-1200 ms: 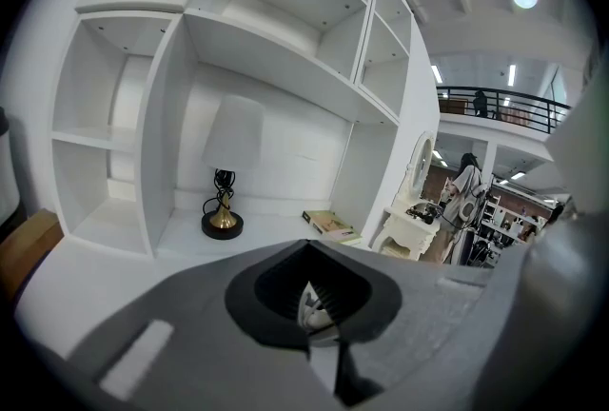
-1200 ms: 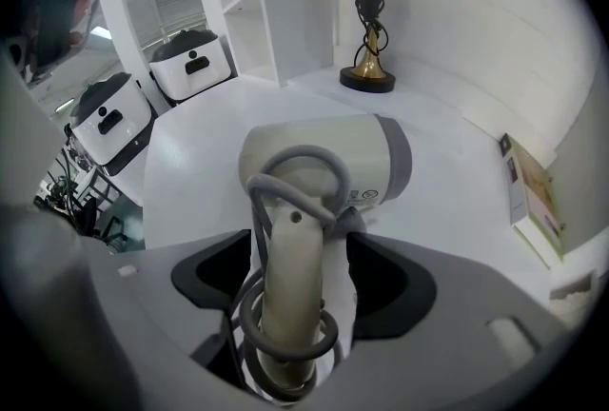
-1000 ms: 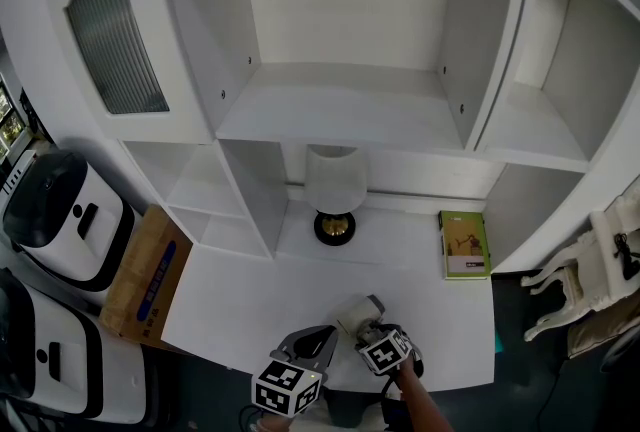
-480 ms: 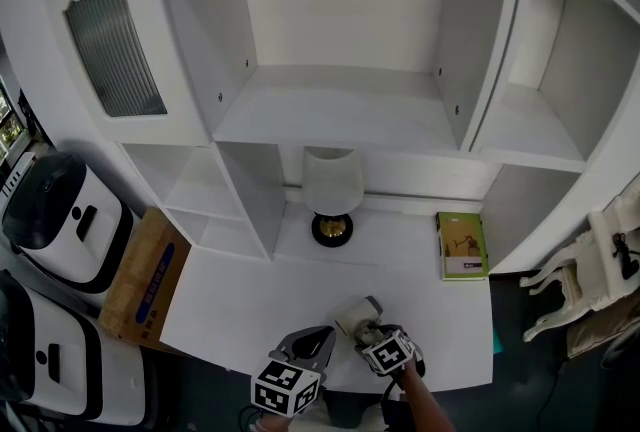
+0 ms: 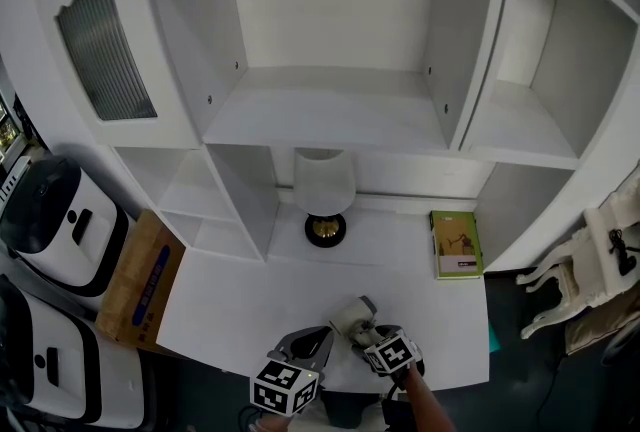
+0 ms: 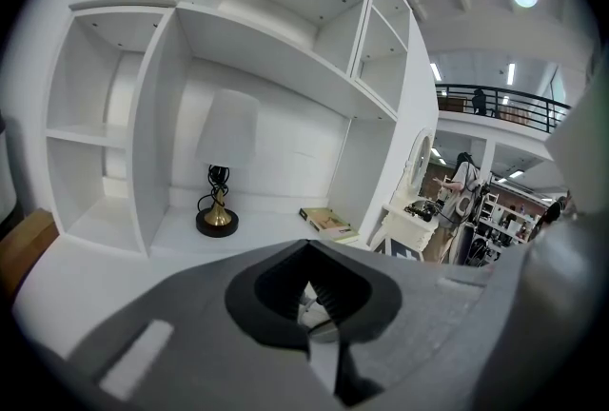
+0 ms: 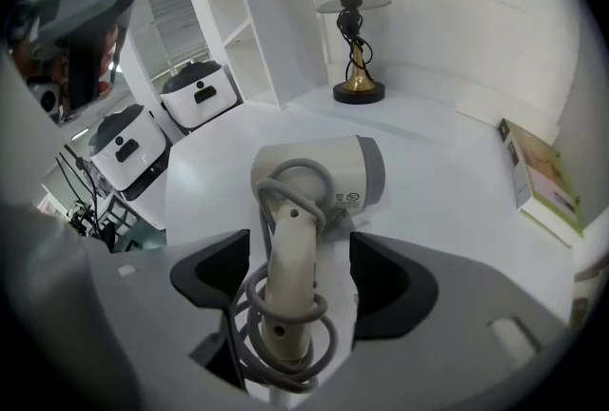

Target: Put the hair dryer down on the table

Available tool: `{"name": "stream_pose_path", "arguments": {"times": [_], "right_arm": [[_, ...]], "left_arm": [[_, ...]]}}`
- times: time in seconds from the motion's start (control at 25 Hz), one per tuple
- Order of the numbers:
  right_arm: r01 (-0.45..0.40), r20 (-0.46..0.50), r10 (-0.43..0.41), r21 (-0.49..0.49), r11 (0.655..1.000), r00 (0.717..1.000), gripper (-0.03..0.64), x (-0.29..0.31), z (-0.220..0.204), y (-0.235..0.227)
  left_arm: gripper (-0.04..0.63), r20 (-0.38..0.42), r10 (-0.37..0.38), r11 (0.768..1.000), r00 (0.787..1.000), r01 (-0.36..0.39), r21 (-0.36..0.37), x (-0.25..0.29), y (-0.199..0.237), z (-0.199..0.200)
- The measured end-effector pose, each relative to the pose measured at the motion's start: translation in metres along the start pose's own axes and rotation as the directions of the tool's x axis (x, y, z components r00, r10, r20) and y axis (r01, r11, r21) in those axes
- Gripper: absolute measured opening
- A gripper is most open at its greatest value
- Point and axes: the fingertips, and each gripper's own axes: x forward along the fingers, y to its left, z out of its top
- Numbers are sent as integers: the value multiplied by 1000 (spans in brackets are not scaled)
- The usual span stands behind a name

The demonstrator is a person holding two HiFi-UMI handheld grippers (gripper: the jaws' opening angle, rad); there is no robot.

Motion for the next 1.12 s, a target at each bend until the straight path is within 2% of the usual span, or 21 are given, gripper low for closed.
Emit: {"name": "stream_pose_path", "arguments": {"times": [0.28,0.56,1.12], "right_arm": [[-119,58,119,6,993,991,359,-5,2,10],[-188,64,188,-6,982,980,346,-16,-5,14],[-237,133,238,-21,971,962,270,-49,-11,13]], "left_arm": [[0,-5,-4,1000,1000,4,-2,3,-3,-1],[0,-8,-12,1000,1000,12,3,7,-9,-2],[0,-23,-49,999,999,49,20,19,-28,-2]]}}
